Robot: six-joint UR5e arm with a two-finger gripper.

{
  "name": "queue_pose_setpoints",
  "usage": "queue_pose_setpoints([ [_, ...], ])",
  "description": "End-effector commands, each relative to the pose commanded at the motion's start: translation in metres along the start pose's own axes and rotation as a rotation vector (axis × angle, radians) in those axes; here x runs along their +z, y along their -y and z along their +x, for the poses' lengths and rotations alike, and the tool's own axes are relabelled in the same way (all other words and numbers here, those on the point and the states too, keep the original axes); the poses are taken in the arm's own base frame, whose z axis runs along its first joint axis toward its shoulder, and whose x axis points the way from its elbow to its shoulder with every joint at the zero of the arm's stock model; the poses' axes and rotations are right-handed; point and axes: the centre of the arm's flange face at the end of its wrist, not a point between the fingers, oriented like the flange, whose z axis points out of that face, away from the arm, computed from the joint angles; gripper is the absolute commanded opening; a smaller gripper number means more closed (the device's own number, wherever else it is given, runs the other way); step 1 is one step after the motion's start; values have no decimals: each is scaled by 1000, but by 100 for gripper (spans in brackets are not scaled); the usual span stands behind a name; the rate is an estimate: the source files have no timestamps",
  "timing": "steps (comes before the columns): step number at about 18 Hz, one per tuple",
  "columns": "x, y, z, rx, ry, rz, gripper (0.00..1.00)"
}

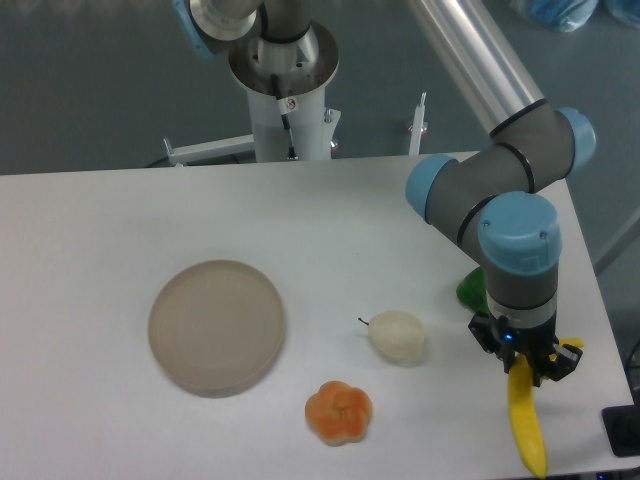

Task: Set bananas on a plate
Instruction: 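Lift the held yellow banana up from the table with the gripper, then carry the banana across the table over the beige plate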

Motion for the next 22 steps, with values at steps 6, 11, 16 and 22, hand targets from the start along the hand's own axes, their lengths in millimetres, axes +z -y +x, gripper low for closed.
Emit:
queue_pose_setpoints([
  [6, 2, 0, 1, 0, 0, 7, 31],
  [11, -1, 0, 5, -12, -6, 17, 31],
  [16, -2, 12, 15, -52, -23, 43, 31],
  [22, -24, 27, 49, -161, -46, 55, 31],
])
